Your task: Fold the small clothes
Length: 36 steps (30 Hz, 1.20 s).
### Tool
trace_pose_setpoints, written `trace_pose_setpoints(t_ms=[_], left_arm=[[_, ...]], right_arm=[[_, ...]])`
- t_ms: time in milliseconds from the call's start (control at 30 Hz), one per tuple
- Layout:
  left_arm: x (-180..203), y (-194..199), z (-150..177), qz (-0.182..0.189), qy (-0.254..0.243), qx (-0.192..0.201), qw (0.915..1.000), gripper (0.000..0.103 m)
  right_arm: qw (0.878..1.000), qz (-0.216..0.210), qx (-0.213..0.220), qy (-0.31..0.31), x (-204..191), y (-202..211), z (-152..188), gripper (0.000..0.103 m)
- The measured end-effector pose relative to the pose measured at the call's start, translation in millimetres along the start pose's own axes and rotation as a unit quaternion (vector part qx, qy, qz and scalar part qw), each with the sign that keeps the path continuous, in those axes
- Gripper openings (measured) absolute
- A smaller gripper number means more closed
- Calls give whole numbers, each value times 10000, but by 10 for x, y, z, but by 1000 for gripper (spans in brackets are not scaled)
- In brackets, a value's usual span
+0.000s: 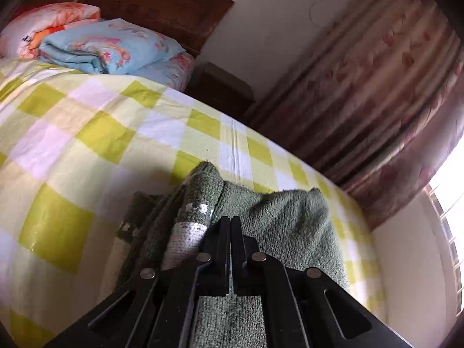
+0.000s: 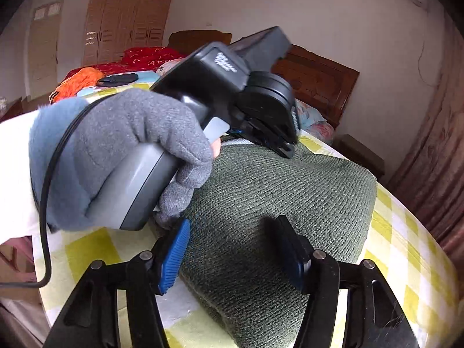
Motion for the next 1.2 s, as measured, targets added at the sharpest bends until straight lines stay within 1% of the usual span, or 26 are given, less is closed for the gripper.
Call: trace_pose_setpoints(t_ms=[67, 100, 167, 233, 333, 400, 433, 467, 500, 533, 567, 600, 633, 667, 700, 733, 767, 833, 867, 933, 967, 1000, 1033, 1100, 1167, 1200], left_arm=[[-13, 70, 14, -233, -81, 235, 9994, 2], [-11, 84, 12, -235, -68, 276, 9993, 2], [-36, 86, 2, -92, 47, 230, 9997, 2], [-78, 67, -9, 76, 226, 162, 9996, 2], [-69, 55, -10, 8, 186, 188, 9997, 2], [-69, 50, -3, 10, 201, 190, 9996, 2], [-78, 50, -2, 51, 245, 190, 9995, 2], [-86, 52, -2, 88, 284, 193, 9994, 2], [-98, 53, -4, 103, 323, 209, 9992, 2], [-103, 48, -4, 128, 355, 208, 9991, 2], [-109, 46, -6, 120, 369, 210, 9990, 2], [-108, 43, -6, 123, 368, 212, 9990, 2], [-101, 38, -5, 119, 350, 215, 9991, 2], [-101, 30, -6, 121, 340, 208, 9991, 2], [-101, 22, -8, 129, 345, 195, 9991, 2], [-100, 17, -9, 132, 345, 182, 9992, 2], [-99, 18, -9, 127, 339, 183, 9992, 2], [-95, 25, -7, 119, 333, 189, 9992, 2], [-94, 23, -7, 113, 328, 186, 9992, 2], [-89, 14, -6, 102, 307, 165, 9993, 2], [-86, 9, -7, 97, 299, 156, 9994, 2], [-84, 7, -7, 84, 285, 155, 9994, 2], [-86, 9, -5, 79, 280, 161, 9994, 2], [-87, 8, -7, 74, 275, 166, 9995, 2], [-91, 10, -7, 72, 273, 171, 9995, 2], [-91, 13, -7, 69, 270, 175, 9995, 2]], right_arm=[[9998, -84, -29, 149, -10, 16, 1, 103], [9997, -211, -30, 128, 4, 45, -15, 103], [9986, -521, 81, -93, 145, 131, -65, 103], [9964, -634, 319, -463, 427, 253, -130, 103], [9890, -717, 646, -1119, 987, 283, -260, 103], [9821, -892, 714, -1497, 1241, 202, -373, 103], [9787, -1086, 637, -1619, 1347, 68, -403, 103], [9763, -1260, 490, -1691, 1359, -144, -482, 103], [9766, -1317, 234, -1682, 1368, -369, -431, 103], [9789, -1240, -163, -1615, 1408, -601, -333, 103], [9795, -1168, -460, -1573, 1420, -761, -240, 103], [9760, -1296, -303, -1725, 1482, -755, -233, 103], [9723, -1260, -229, -1954, 1559, -753, -239, 4], [9702, -1128, -253, -2132, 1634, -758, -242, 0], [9695, -1030, -215, -2211, 1669, -740, -284, 0], [9712, -869, -107, -2214, 1693, -720, -339, 9], [9730, -773, -7, -2176, 1699, -696, -406, 103], [9735, -849, 119, -2121, 1710, -768, -546, 103], [9734, -849, 7, -2129, 1720, -888, -556, 103], [9728, -762, -555, -2114, 1767, -1186, -398, 103], [9742, -622, -559, -2097, 1816, -1234, -347, 103], [9708, -643, -583, -2235, 1864, -1236, -321, 103], [9660, -646, -566, -2438, 1915, -1199, -314, 103], [9626, -312, -430, -2655, 2005, -1018, -341, 103], [9638, -305, -134, -2645, 1947, -728, -401, 103], [9667, -336, -20, -2535, 1859, -582, -421, 103]])
Point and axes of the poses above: each gripper's, at about its wrist camera, not at the fingertips, and y roughly against the way its jaws point, x to its right, z to its underside, the point moved 8 cm from there along -y, roughly the way its jaws point, and after that the axes turned 1 degree about -x, right-handed, at the moved point
